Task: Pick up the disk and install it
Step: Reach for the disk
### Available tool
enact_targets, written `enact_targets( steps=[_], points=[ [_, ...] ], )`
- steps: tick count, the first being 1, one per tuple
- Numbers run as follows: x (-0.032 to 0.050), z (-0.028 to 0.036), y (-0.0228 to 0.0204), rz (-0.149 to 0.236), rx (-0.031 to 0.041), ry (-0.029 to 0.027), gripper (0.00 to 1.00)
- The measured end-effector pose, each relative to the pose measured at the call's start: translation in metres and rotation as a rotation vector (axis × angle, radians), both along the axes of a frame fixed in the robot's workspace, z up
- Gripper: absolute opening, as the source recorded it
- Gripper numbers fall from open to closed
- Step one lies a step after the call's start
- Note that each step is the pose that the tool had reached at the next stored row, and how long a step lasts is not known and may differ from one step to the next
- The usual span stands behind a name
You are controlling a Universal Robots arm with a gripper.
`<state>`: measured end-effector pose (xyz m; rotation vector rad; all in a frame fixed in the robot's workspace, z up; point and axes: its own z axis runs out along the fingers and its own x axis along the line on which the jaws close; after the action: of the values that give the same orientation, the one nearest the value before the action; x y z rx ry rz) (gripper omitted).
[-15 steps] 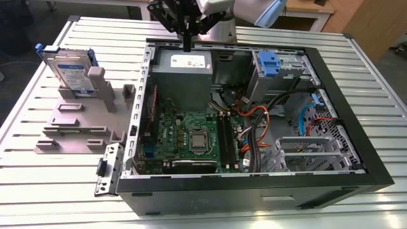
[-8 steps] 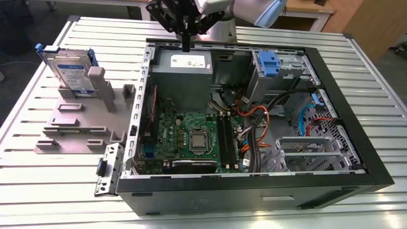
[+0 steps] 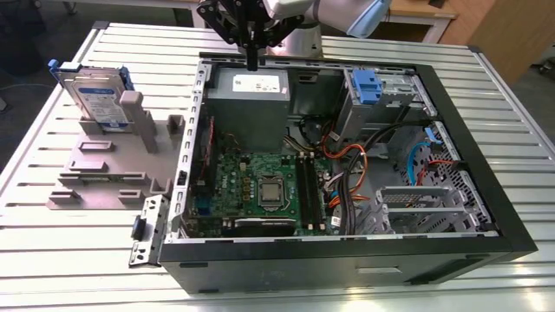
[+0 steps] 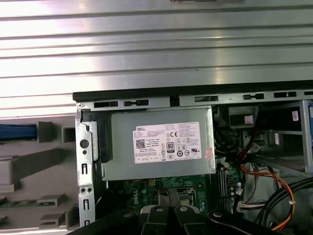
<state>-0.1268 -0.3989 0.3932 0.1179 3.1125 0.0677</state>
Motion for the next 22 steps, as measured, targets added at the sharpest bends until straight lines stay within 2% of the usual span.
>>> enact_targets(
  steps=[22],
  points=[
    [-0.0061, -0.0002, 0.0000, 0.000, -0.0001, 0.0007, 0.11]
  ],
)
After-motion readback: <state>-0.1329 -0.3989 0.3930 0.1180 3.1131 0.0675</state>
